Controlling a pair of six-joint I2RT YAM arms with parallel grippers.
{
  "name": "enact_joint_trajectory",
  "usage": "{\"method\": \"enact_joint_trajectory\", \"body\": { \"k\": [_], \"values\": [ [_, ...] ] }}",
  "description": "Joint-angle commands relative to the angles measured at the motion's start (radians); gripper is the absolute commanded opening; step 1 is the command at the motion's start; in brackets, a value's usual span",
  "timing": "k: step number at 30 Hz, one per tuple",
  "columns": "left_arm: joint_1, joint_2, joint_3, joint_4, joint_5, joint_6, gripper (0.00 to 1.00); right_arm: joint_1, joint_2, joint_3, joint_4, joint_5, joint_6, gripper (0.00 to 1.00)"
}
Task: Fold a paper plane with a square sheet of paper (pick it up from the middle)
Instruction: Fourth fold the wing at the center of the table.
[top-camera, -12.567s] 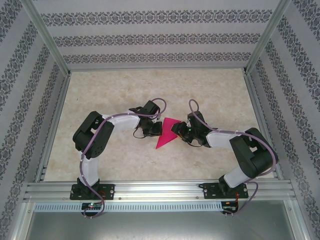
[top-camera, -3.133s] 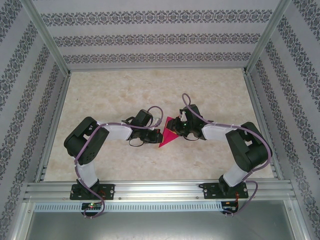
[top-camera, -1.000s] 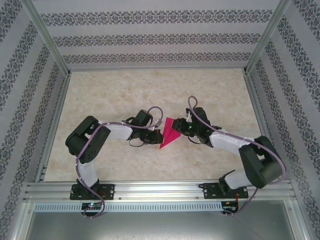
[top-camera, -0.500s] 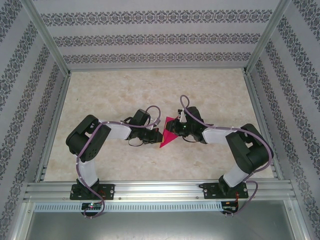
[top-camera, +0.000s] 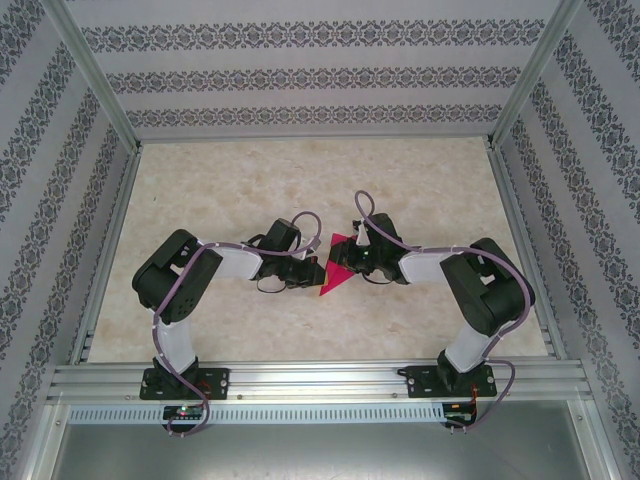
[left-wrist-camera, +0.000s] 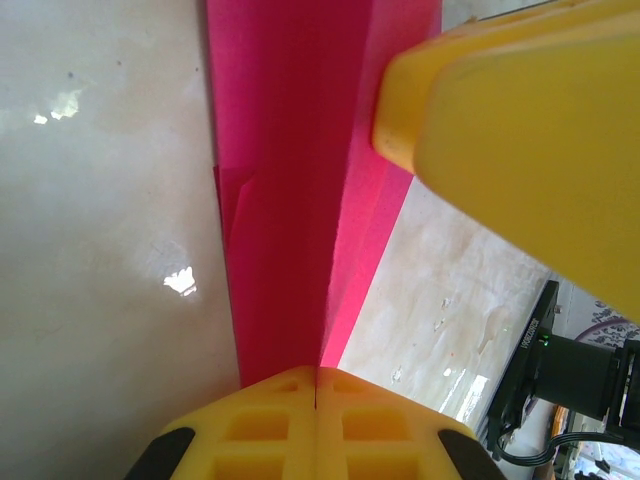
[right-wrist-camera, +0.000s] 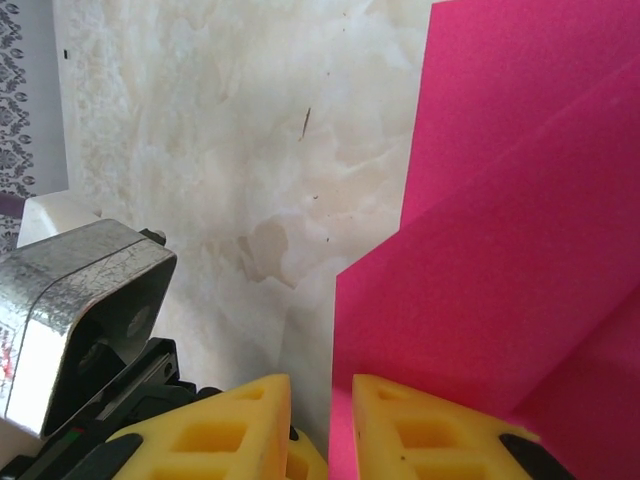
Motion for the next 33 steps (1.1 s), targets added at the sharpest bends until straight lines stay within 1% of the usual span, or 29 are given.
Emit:
{"method": "enact_joint_trajectory", "body": {
  "k": [1, 10, 15, 25, 33],
  "values": [
    [0.013, 0.017, -0.013, 0.019, 0.003, -0.007, 0.00, 0.006, 0.022, 0.029, 0.040, -0.011, 0.003, 0.24],
    [0.014, 0.011, -0.001, -0.031, -0.015, 0.023, 0.00, 0.001, 0.027, 0.023, 0.014, 0.040, 0.000, 0.24],
    [0.013, 0.018, 0.004, -0.038, -0.017, 0.018, 0.00, -0.004, 0.051, 0.034, 0.018, 0.018, -0.003, 0.24],
    [0.014, 0.027, 0.012, -0.054, -0.017, 0.015, 0.01, -0.009, 0.097, 0.041, 0.023, 0.031, 0.007, 0.24],
    [0.014, -0.004, -0.003, -0.078, -0.030, 0.030, 0.10, -0.009, 0.127, 0.038, 0.007, 0.038, 0.011, 0.23]
  ]
}}
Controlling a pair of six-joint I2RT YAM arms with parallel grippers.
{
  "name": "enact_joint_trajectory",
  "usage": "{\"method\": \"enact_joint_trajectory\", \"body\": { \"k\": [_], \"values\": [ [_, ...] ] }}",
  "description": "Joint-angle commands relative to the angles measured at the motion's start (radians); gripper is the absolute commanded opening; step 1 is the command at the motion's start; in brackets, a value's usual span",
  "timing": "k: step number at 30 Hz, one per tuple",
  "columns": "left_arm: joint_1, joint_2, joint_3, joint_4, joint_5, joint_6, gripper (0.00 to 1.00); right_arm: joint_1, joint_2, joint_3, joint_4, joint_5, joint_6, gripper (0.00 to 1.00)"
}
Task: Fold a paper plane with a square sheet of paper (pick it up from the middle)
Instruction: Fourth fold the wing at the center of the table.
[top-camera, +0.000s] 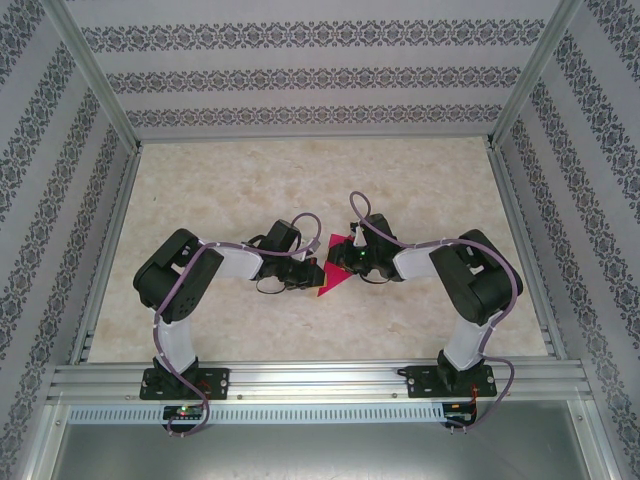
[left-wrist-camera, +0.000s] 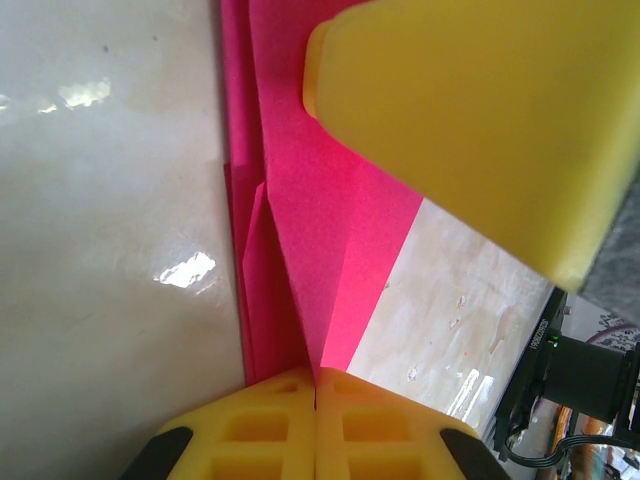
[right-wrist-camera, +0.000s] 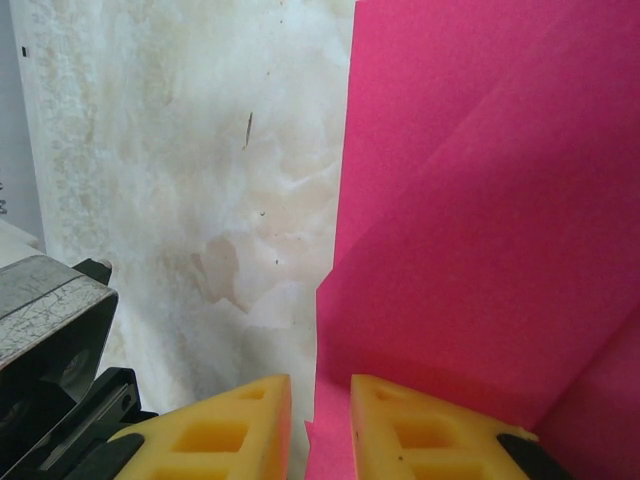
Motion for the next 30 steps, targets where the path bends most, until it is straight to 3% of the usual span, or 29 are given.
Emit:
{"method": "enact_joint_trajectory", "body": {
  "k": [1, 17, 30],
  "values": [
    [0.013, -0.016, -0.007, -0.067, -0.025, 0.031, 0.12, -0.008, 0.042, 0.002, 0.006, 0.031, 0.013, 0.23],
    [0.011, -0.039, -0.017, -0.064, -0.020, 0.039, 0.13, -0.006, 0.041, 0.000, 0.003, 0.032, 0.013, 0.24],
    [0.012, -0.030, -0.012, -0.085, -0.030, 0.052, 0.01, -0.008, 0.046, 0.010, -0.010, 0.030, 0.009, 0.25]
  ]
}}
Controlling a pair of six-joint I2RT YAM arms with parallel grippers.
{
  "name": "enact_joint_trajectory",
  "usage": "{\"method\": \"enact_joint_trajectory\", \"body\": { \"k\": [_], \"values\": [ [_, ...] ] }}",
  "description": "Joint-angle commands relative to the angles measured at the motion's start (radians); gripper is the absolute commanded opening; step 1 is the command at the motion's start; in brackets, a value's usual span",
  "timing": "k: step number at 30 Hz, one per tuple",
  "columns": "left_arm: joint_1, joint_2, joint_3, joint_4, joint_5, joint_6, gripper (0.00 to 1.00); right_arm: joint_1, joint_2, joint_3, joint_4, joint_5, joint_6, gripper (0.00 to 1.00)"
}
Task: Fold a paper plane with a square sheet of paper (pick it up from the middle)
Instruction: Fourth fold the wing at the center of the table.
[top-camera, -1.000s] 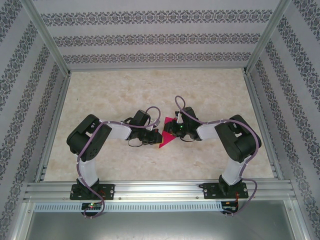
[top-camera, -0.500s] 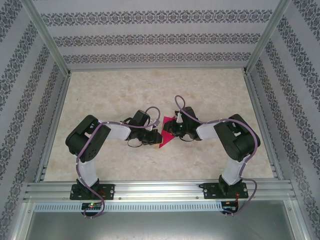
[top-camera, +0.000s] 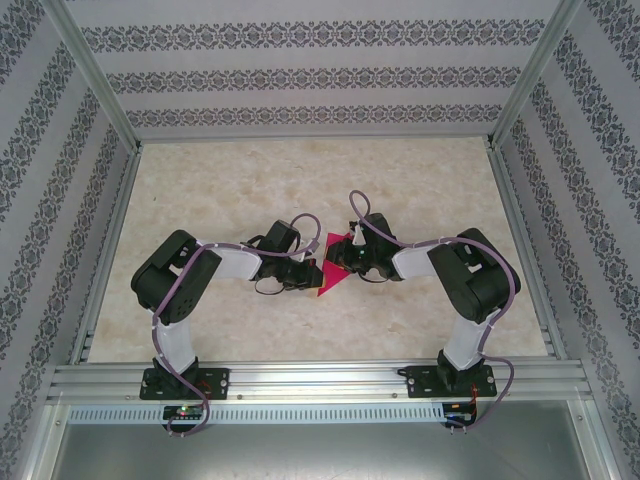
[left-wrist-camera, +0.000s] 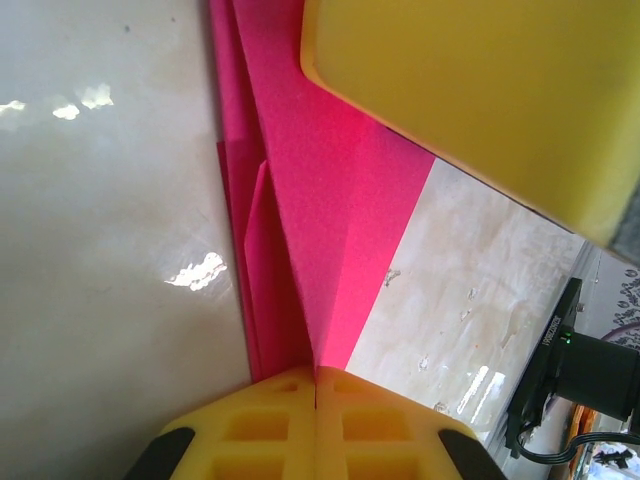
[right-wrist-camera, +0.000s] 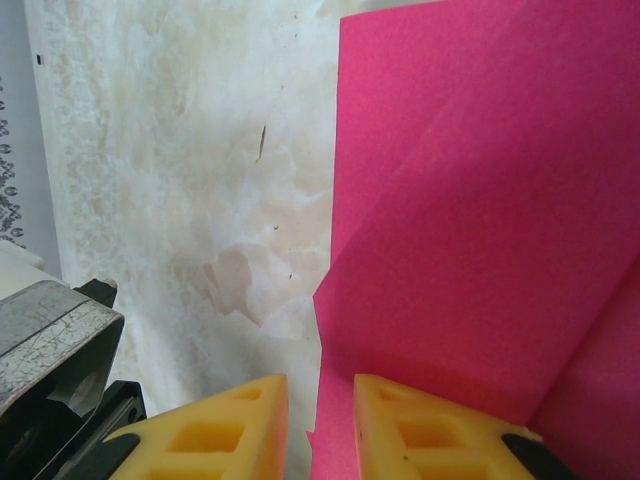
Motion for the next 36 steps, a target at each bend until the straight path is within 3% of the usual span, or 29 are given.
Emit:
{"method": "enact_joint_trajectory", "body": {
  "k": [1, 19, 36],
  "values": [
    [0.012, -0.016, -0.005, -0.065, -0.019, 0.029, 0.00, -0.008, 0.031, 0.005, -0.040, 0.037, -0.010, 0.25],
    [0.045, 0.017, -0.035, 0.032, 0.055, -0.062, 0.00, -0.022, -0.117, 0.004, -0.065, 0.007, -0.013, 0.29],
    [0.049, 0.037, -0.024, 0.036, 0.075, -0.071, 0.00, 0.016, -0.021, 0.055, -0.005, -0.050, 0.022, 0.30]
  ]
}}
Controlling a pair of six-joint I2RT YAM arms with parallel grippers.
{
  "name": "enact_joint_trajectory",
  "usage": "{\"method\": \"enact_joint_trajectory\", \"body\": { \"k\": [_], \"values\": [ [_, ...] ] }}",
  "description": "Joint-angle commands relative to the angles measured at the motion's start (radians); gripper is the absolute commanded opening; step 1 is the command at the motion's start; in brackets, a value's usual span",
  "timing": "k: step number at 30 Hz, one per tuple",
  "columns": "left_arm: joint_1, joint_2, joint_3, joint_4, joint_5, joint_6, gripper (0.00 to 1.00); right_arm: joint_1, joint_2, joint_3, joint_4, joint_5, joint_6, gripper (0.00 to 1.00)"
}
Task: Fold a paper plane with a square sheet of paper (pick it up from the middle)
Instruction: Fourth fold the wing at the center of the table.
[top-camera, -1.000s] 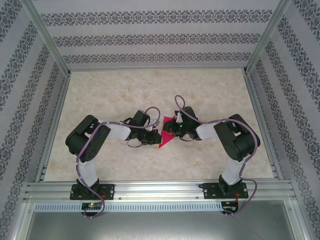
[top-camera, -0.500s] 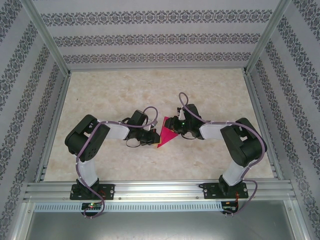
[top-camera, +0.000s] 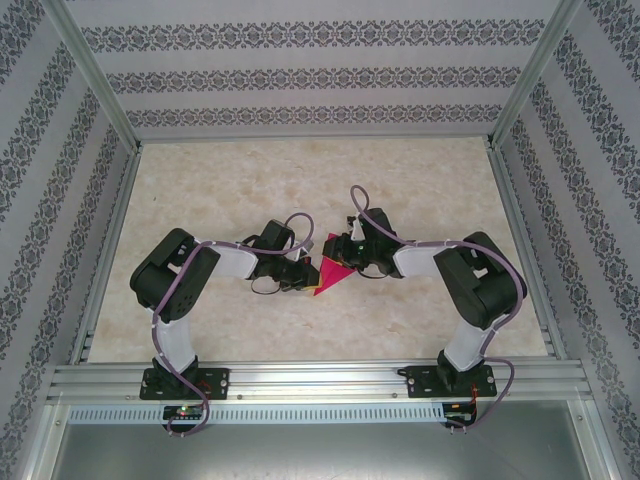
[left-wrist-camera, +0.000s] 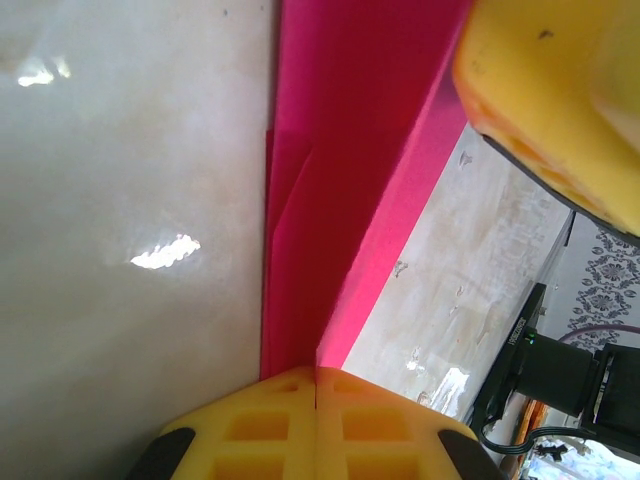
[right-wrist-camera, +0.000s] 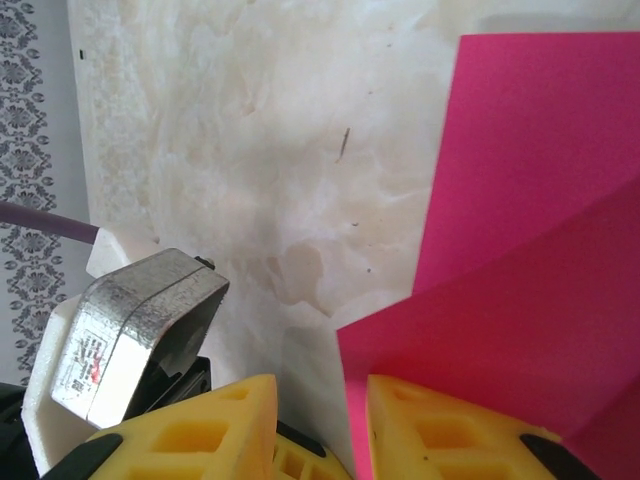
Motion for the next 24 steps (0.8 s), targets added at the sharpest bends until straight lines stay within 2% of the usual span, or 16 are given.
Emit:
{"method": "enact_joint_trajectory", "body": {
  "k": [1, 10, 17, 20, 24],
  "values": [
    [0.010, 0.029, -0.006, 0.017, 0.010, -0.007, 0.00, 0.007, 0.026, 0.023, 0.034, -0.012, 0.016, 0.30],
    [0.010, 0.025, 0.002, -0.002, 0.006, 0.006, 0.00, 0.000, 0.081, 0.024, 0.006, 0.037, -0.002, 0.30],
    [0.009, 0.005, -0.011, -0.034, -0.002, 0.030, 0.16, -0.004, 0.105, 0.014, 0.012, 0.035, -0.002, 0.30],
    [0.009, -0.007, -0.020, -0.045, 0.000, 0.042, 0.14, -0.006, 0.106, 0.013, 0.012, 0.037, 0.001, 0.30],
    [0.007, -0.007, -0.016, -0.076, 0.001, 0.062, 0.16, -0.006, 0.108, 0.012, 0.012, 0.037, -0.001, 0.30]
  ]
}}
